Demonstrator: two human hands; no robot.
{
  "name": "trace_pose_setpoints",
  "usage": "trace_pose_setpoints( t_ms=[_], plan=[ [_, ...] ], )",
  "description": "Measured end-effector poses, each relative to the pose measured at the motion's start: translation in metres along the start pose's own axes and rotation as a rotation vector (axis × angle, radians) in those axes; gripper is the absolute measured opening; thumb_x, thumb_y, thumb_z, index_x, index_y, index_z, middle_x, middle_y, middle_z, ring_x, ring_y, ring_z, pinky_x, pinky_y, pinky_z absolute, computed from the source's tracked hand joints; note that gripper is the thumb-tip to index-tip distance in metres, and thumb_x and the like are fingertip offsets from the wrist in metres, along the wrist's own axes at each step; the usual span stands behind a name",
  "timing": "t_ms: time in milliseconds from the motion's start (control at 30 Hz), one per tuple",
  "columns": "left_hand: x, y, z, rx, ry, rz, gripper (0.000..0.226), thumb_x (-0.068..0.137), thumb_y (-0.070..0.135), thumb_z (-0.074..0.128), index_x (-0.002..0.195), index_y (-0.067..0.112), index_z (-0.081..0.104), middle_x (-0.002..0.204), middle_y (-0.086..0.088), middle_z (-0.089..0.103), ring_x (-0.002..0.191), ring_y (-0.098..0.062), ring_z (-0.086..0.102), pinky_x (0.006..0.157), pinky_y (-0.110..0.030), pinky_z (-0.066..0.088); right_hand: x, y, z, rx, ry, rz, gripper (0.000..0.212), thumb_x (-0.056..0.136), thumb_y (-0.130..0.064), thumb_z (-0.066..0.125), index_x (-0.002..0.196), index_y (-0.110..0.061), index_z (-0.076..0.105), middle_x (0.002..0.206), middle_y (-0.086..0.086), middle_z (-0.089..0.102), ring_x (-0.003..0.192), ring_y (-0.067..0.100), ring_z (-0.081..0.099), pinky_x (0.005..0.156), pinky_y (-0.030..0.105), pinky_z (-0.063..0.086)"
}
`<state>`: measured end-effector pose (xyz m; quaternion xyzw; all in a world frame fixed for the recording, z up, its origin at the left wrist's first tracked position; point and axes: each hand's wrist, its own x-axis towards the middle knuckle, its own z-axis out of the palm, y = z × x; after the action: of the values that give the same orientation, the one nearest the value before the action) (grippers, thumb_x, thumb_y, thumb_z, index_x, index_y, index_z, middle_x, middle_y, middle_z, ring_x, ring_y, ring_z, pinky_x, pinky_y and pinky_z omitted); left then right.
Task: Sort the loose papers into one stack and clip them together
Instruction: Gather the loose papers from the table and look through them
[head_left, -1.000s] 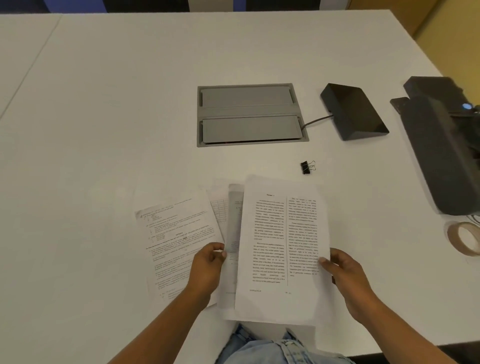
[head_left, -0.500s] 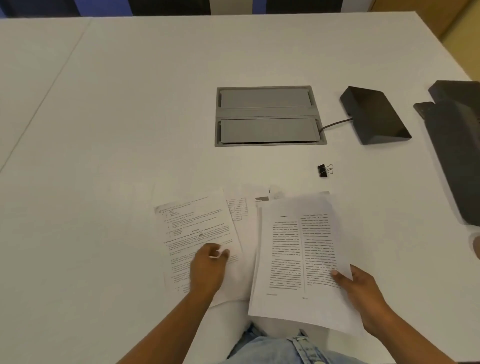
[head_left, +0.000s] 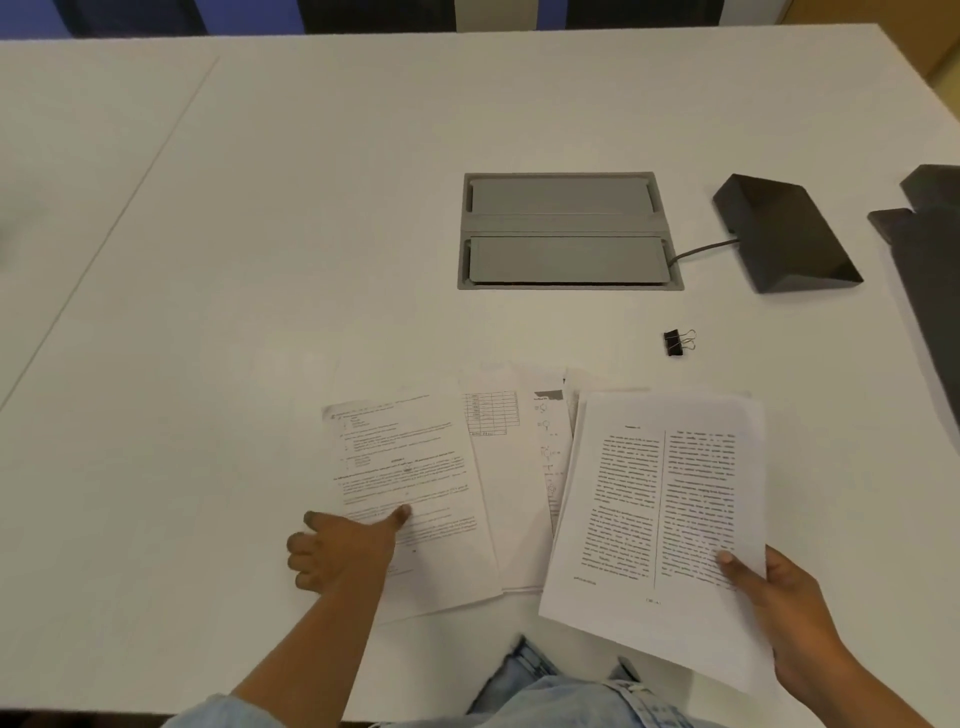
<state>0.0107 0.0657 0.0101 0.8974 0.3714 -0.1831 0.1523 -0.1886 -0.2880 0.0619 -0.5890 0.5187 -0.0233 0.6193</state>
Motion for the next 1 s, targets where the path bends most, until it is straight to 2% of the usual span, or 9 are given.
trace_pose_setpoints(
  t_ms=[167,233,300,400,467,633,767,933,1000],
  plan=[
    [0.012,-0.006,-0.006,-0.153,-0.066,0.085,0.107,0.045,0.049,0.095,0.126,0.002,0.044,0.123,-0.021,0.059,0.115,-0.042,0.058,0.095,-0.053,0.047,-0.008,0.000,0.001,0.012,0.021,-0.008,0.029,0.089,-0.010,0.066,0.118,-0.006,0.067,0.111,0.011,0.072,0.102,0.032,0.067,0.101,0.051,0.046],
    [0.011,-0.009,-0.006,-0.290,-0.128,0.142,0.095,0.051,0.030,0.098,0.126,0.002,0.048,0.122,-0.020,0.062,0.110,-0.040,0.062,0.088,-0.046,0.051,-0.011,0.001,0.001,0.014,0.033,-0.004,0.029,0.089,-0.011,0.067,0.117,-0.007,0.067,0.111,0.010,0.072,0.102,0.033,0.067,0.100,0.052,0.047],
    [0.007,-0.011,-0.004,-0.330,-0.191,0.243,0.069,0.058,0.015,0.095,0.114,0.001,0.059,0.113,-0.018,0.068,0.094,-0.034,0.066,0.077,-0.036,0.054,-0.015,0.002,0.000,0.010,0.043,-0.005,0.029,0.089,-0.012,0.067,0.117,-0.008,0.067,0.108,0.007,0.073,0.101,0.034,0.067,0.099,0.051,0.047],
    [-0.005,-0.009,0.001,-0.333,-0.265,0.385,0.034,0.069,0.009,0.087,0.092,0.010,0.062,0.099,-0.011,0.071,0.078,-0.026,0.064,0.070,-0.028,0.052,-0.023,0.002,-0.001,0.016,0.054,-0.009,0.024,0.090,-0.009,0.064,0.114,-0.008,0.067,0.095,-0.004,0.073,0.091,0.025,0.067,0.094,0.042,0.047],
    [-0.010,-0.006,0.010,-0.338,-0.276,0.431,0.028,0.075,0.015,0.083,0.096,0.008,0.066,0.101,-0.009,0.072,0.084,-0.026,0.068,0.076,-0.034,0.058,-0.026,0.004,-0.003,0.022,0.066,-0.015,0.021,0.090,-0.008,0.064,0.111,-0.010,0.067,0.081,-0.012,0.075,0.087,0.020,0.066,0.090,0.038,0.046],
    [-0.024,0.006,0.026,-0.379,-0.173,0.401,0.034,0.083,0.031,0.074,0.105,0.007,0.067,0.104,-0.012,0.066,0.096,-0.034,0.068,0.082,-0.047,0.059,-0.028,0.008,-0.012,0.026,0.106,-0.021,0.030,0.090,-0.007,0.063,0.120,-0.003,0.064,0.094,-0.003,0.068,0.091,0.024,0.064,0.093,0.038,0.043],
    [-0.042,0.008,0.029,0.006,0.033,0.450,0.069,0.072,0.059,0.074,0.120,0.011,0.058,0.123,-0.011,0.055,0.115,-0.032,0.052,0.095,-0.046,0.044,-0.029,0.010,-0.020,0.018,0.129,-0.023,0.031,0.090,-0.007,0.064,0.120,-0.003,0.064,0.091,-0.002,0.066,0.089,0.027,0.062,0.093,0.039,0.042],
    [-0.045,0.018,0.027,-0.158,-0.059,0.378,0.093,0.062,0.046,0.088,0.134,0.006,0.044,0.129,-0.018,0.051,0.118,-0.037,0.053,0.095,-0.048,0.047,-0.034,0.014,-0.027,0.002,0.151,-0.028,0.029,0.089,-0.007,0.065,0.118,-0.003,0.065,0.090,0.002,0.067,0.090,0.028,0.062,0.090,0.038,0.042],
    [-0.040,0.021,0.026,-0.232,-0.120,0.346,0.091,0.062,0.038,0.091,0.132,0.005,0.043,0.126,-0.018,0.057,0.115,-0.039,0.058,0.091,-0.048,0.050,-0.035,0.016,-0.029,-0.003,0.162,-0.031,0.030,0.089,-0.008,0.065,0.119,-0.003,0.065,0.093,0.006,0.068,0.094,0.031,0.063,0.090,0.038,0.043]
  ],
)
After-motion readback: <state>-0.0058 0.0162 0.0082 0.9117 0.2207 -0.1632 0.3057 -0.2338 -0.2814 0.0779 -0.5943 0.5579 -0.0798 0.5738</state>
